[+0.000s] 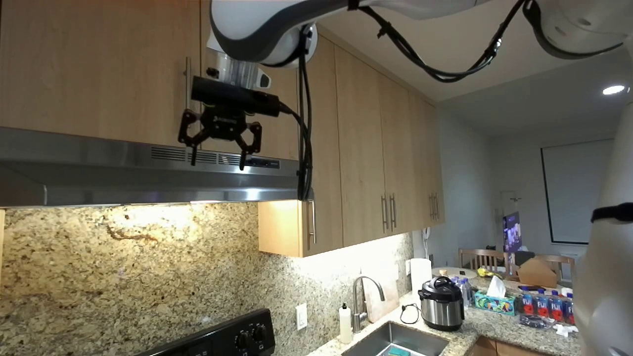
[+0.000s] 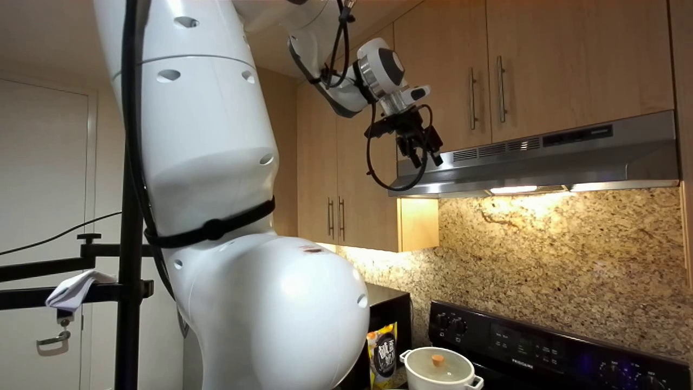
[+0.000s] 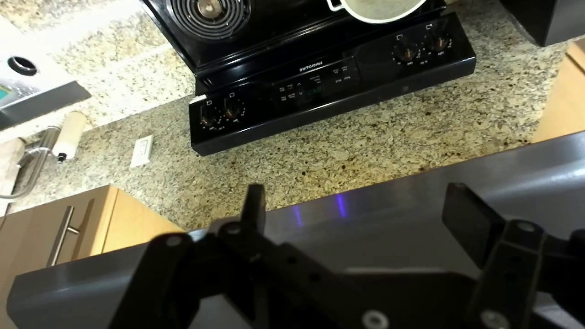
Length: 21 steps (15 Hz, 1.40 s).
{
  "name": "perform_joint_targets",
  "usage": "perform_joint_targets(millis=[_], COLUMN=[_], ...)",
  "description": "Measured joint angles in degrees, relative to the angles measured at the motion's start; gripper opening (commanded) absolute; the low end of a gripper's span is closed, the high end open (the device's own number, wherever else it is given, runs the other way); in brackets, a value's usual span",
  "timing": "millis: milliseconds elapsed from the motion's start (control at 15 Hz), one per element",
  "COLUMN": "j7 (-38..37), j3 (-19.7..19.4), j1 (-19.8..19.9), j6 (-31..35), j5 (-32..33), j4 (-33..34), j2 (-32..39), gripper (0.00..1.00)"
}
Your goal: Turn off the stove light
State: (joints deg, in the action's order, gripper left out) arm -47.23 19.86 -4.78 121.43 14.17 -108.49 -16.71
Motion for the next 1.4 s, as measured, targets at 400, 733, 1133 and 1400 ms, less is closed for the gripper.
perform_joint_targets(millis=[400, 733, 1133, 1400], j7=[4.1, 7.5, 8.0, 13.9], j3=[-5.3, -9.3, -11.3, -12.6], j1=[-0.6, 0.4, 5.4, 5.7], j6=[0.5, 7.0, 20.0, 21.0], j5=[-1.2, -1.4, -2.4, -2.7], j4=[-8.3, -15.1, -17.1, -17.1], j2=[-6.8, -12.8, -14.3, -12.9], gripper=[1.0, 1.0, 1.0, 1.0])
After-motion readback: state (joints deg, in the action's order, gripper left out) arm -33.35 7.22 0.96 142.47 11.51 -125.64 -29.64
